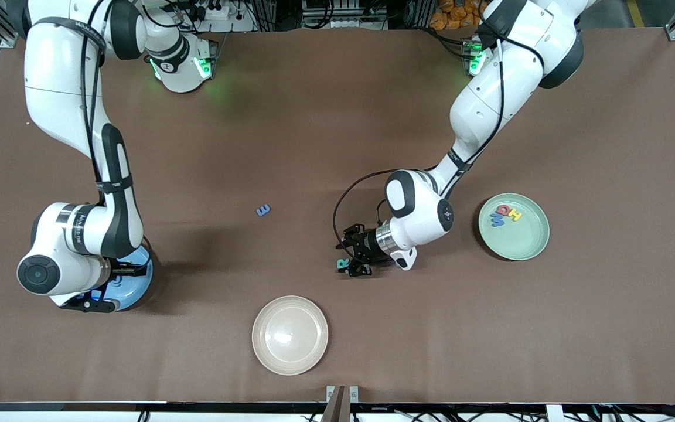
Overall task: Sort upper and lower case letters into plates
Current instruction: 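Drop the m onto the blue plate while the left gripper grasps the R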
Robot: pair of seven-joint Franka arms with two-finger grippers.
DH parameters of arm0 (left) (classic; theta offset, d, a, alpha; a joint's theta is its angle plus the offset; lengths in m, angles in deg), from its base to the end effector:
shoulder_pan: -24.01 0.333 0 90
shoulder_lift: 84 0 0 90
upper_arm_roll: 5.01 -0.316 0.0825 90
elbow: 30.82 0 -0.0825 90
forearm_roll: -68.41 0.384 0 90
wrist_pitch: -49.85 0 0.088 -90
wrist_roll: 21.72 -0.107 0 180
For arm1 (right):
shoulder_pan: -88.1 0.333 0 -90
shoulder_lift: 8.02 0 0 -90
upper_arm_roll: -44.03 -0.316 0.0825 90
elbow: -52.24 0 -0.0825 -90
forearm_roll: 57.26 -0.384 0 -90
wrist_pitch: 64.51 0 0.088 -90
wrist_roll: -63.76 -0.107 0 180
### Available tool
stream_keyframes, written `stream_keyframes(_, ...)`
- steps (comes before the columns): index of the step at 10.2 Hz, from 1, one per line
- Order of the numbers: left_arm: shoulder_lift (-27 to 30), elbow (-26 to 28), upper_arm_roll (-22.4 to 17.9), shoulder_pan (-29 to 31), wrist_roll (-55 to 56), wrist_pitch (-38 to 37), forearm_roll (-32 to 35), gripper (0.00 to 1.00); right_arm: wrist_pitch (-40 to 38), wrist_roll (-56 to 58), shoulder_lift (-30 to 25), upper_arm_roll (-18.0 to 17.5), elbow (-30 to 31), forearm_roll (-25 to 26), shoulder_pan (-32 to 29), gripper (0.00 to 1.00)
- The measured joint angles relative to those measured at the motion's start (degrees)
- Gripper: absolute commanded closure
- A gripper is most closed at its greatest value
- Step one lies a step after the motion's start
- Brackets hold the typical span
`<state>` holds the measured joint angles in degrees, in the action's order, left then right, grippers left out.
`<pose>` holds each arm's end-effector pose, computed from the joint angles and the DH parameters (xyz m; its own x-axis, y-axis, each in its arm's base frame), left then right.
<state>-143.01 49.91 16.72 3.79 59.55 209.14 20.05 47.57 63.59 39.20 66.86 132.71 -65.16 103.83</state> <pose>0.6104 -0.4180 0.1286 -0.0729 0.7202 -0.6899 0.9912 0.1292 0.0302 0.7037 -0.0263 0.2220 0.9705 -0.1225 -0.2077 -0.0863 -0.9807 0.1752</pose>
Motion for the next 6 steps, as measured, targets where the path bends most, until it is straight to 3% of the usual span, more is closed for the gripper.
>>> stream_keyframes(2, 0.00, -0.30, -0.10, 0.76, -2.09, -2.69, 0.03, 0.50, -0.07, -0.13, 0.00, 0.00, 0.00, 0.00, 0.24, 0.00)
stream_keyframes(6, 0.14, -0.56, -0.12, 1.44, -3.34, -4.08, 0.07, 0.69, -0.07, -0.20, 0.00, 0.03, -0.03, 0.00, 0.28, 0.00)
